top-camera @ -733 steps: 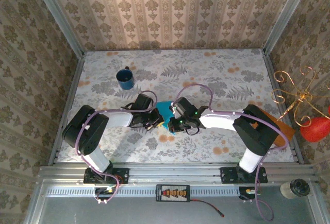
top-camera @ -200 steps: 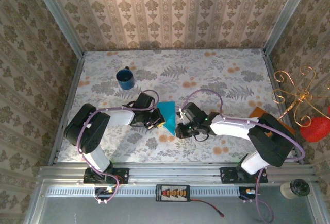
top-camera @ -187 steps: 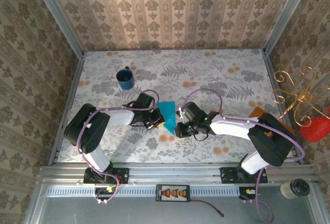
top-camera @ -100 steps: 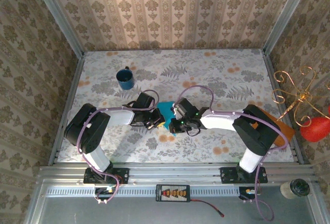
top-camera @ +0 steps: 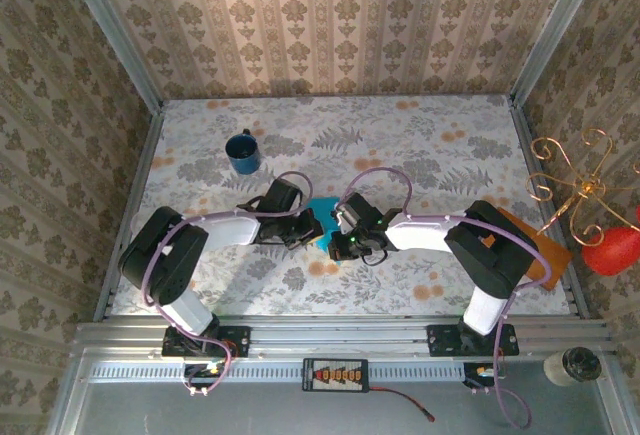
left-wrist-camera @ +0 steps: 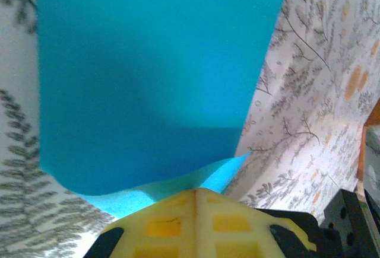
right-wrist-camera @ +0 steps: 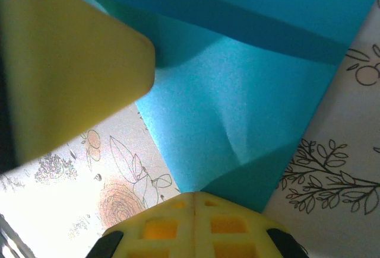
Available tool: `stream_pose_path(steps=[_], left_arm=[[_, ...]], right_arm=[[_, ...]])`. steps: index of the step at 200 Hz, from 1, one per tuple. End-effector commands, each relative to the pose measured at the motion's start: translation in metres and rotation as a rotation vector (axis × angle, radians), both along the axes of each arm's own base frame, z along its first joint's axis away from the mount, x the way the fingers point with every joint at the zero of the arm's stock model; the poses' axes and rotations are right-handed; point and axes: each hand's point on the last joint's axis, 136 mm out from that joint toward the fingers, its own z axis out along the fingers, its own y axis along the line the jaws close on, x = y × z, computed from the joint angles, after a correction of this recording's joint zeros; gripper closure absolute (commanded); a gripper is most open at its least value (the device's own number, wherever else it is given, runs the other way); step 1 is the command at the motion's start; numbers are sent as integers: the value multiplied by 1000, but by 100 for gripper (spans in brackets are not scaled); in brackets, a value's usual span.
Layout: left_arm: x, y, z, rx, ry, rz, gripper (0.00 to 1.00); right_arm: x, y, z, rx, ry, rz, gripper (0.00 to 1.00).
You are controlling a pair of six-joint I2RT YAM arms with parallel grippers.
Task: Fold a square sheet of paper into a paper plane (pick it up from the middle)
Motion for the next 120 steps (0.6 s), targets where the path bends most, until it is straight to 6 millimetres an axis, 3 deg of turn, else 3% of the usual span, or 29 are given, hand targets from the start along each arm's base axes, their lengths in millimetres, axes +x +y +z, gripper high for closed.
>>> stream_pose_path(steps=[1,43,89,120], left_arm=[[-8,-4,3,-5,-51,-57,95],[-18,-4,-13,26,-20,-71,97],[-17,-7,-22,38,-16,-88,97],[-15,2,-29,103,-37,-94,97]], right_arm=[[-9,-18,-21,-94,43,-24,99],[-10,-20,-23,-101,52,-28,99],[-13,-23,-25,-116,62,-28,99],[-16,-32,-32,-166,78,-39,99]])
